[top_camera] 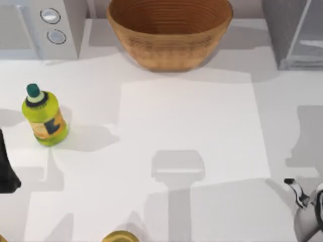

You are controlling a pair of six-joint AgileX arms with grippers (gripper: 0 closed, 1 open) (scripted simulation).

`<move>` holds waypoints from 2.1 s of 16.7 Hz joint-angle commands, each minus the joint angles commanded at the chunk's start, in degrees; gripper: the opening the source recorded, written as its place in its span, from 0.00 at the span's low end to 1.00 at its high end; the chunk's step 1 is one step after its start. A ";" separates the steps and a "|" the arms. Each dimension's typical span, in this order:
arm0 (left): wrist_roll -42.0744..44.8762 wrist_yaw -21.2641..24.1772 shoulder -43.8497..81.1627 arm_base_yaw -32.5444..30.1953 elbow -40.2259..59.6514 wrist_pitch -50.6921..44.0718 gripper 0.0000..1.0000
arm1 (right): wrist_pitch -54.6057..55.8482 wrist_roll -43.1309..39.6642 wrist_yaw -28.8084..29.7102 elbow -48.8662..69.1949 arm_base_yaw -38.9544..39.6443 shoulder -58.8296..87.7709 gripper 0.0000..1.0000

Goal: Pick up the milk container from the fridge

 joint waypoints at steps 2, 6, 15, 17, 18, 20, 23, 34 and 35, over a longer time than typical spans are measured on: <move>0.00 0.00 0.00 0.00 0.00 0.00 1.00 | 5.61 0.53 1.19 2.98 3.99 10.26 0.00; 0.00 0.00 0.00 0.00 0.00 0.00 1.00 | 16.98 2.03 2.13 9.70 14.04 33.25 0.00; 0.00 0.00 0.00 0.00 0.00 0.00 1.00 | 43.48 2.61 -0.44 25.73 37.51 75.67 0.00; 0.00 0.00 0.00 0.00 0.00 0.00 1.00 | 48.10 1.90 -0.97 28.43 40.71 80.34 0.00; 0.00 0.00 0.00 0.00 0.00 0.00 1.00 | 49.78 1.58 -1.15 29.42 41.80 81.85 0.00; 0.00 0.00 0.00 0.00 0.00 0.00 1.00 | 51.44 1.20 -1.33 30.41 42.85 83.26 0.00; 0.00 0.00 0.00 0.00 0.00 0.00 1.00 | 51.44 1.20 -1.33 30.41 42.85 83.26 0.00; 0.00 0.00 0.00 0.00 0.00 0.00 1.00 | 53.47 1.10 -1.91 42.70 42.03 97.74 0.00; 0.00 0.00 0.00 0.00 0.00 0.00 1.00 | 53.59 1.08 -1.96 43.28 42.01 98.28 0.00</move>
